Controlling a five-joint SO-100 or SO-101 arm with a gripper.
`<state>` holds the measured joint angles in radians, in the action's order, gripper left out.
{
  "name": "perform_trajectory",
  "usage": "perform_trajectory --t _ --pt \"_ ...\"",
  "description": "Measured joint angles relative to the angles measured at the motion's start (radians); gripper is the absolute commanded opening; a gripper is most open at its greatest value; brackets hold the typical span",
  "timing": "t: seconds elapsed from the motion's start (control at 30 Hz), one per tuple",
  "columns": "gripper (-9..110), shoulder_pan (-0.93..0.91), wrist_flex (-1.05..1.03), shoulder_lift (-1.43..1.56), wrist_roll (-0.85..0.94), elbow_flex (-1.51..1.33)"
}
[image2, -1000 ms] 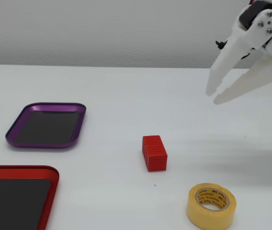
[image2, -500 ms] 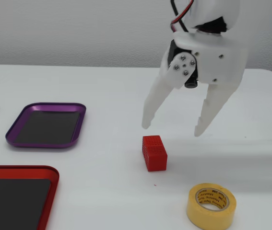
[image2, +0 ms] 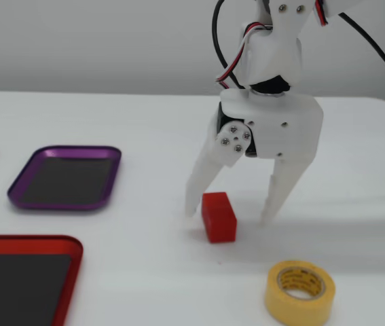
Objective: Grasp a red block and put it in the left red dish.
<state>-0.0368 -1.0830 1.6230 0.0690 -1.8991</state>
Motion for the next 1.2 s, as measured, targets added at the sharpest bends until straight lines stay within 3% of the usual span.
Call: perform_trajectory --t 0.2,0.4,0.67,0.93,1.2 --pt "24 -0.015 0.051 -0.061 0.0 0.0" --pt "-1 -0.017 0.064 -0.094 0.054 0.015" --pt "-1 0.005 0.034 -0.052 0.058 0.066" --pt "-1 0.236 -0.032 0.298 0.064 0.149" --pt "0 0.357 0.233 0.528 0.169 0.057"
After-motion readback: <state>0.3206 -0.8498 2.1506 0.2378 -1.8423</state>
